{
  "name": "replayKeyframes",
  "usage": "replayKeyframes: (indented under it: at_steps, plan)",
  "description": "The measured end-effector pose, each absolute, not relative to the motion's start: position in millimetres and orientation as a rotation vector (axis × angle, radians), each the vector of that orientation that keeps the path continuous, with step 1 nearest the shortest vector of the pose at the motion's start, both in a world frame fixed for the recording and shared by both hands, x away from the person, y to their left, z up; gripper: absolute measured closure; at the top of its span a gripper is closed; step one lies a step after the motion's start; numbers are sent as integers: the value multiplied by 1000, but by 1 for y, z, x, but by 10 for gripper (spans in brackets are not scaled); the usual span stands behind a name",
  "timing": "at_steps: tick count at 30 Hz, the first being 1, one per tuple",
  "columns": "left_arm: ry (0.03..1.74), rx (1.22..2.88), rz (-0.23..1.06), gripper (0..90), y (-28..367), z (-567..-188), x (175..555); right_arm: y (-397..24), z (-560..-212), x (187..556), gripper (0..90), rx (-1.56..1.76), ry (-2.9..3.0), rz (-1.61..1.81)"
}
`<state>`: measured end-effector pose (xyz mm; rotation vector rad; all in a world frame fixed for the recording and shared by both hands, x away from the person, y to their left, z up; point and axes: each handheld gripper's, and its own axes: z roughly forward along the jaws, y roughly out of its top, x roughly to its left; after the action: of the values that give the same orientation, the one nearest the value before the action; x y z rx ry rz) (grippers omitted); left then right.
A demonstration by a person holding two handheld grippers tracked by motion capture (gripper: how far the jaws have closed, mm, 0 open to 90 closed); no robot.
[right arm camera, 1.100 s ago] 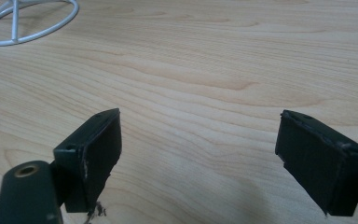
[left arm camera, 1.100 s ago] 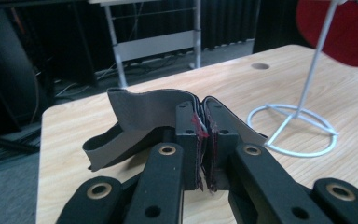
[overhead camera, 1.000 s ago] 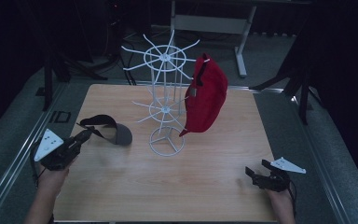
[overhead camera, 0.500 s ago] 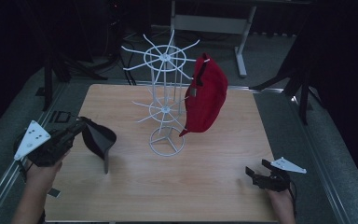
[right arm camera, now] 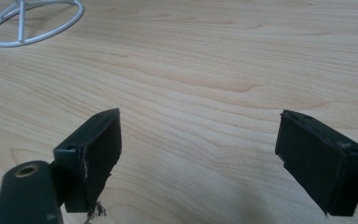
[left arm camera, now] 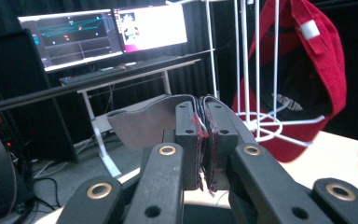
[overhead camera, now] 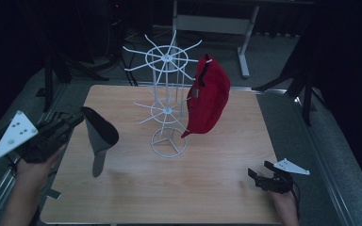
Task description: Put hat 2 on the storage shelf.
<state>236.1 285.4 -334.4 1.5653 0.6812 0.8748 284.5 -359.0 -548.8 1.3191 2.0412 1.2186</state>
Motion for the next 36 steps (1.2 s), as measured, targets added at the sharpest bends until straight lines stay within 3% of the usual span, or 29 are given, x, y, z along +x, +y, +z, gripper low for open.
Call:
replayKeyframes:
  at_steps: [12, 23, 36]
  plan:
    - [616, 1558, 903, 865, 266, -285, 258, -359, -550, 285, 143, 1320, 2044, 1212]
    - [558, 1542, 909, 865, 250, -262, 258, -359, -550, 285, 143, 1316, 2054, 1202]
    - [524, 1537, 877, 864, 220, -244, 284, -360, -550, 285, 143, 1321, 2055, 1197]
